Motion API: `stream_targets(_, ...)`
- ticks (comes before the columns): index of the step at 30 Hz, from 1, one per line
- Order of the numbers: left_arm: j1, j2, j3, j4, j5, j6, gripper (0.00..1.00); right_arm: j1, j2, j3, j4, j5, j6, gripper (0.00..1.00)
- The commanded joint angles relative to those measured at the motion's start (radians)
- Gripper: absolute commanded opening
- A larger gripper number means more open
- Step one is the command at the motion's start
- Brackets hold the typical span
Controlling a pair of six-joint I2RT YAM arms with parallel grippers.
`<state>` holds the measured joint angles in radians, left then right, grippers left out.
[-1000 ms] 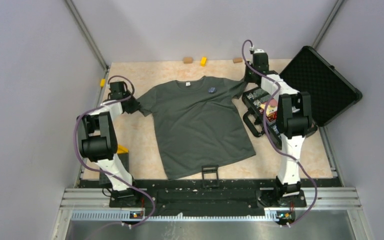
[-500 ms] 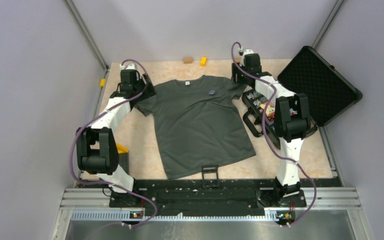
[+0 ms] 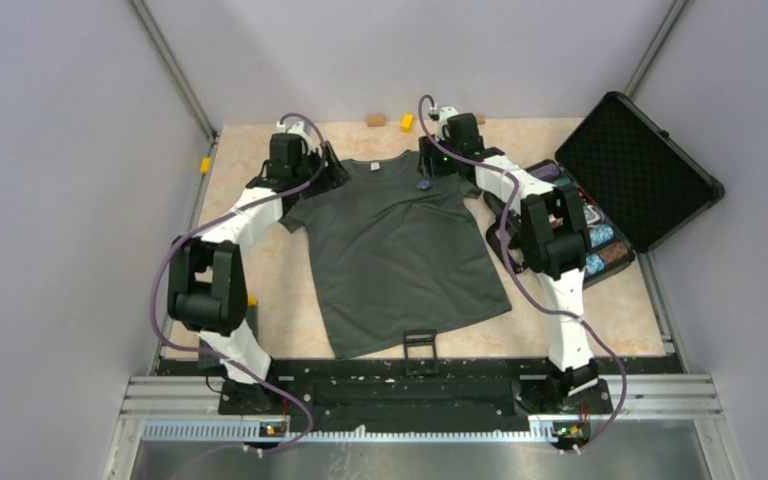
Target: Pin the brooch onto the clothing
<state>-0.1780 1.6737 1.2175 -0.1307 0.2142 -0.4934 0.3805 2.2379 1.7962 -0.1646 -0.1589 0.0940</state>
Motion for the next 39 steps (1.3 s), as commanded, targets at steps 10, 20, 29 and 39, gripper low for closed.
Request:
stream_targets(10,0.070,0.369,0.287,0.086,0.051,-0.155,0.73,-0.010,0.178,0.205,-0.025,-0.043,0.073,0.59)
stream_targets(20,0.124,0.516,0.365,0.089,0.075,-0.194,0.73,-0.016,0.289,0.306,-0.077,-0.042,0.144,0.59)
stream_targets(29,0.163,0.587,0.383,0.148,0.047,-0.276,0.74,-0.061,0.370,0.384,-0.074,-0.096,0.258,0.60)
stream_targets(39,0.214,0.670,0.475,0.168,0.071,-0.322,0.74,-0.087,0.476,0.538,-0.056,-0.184,0.323,0.66)
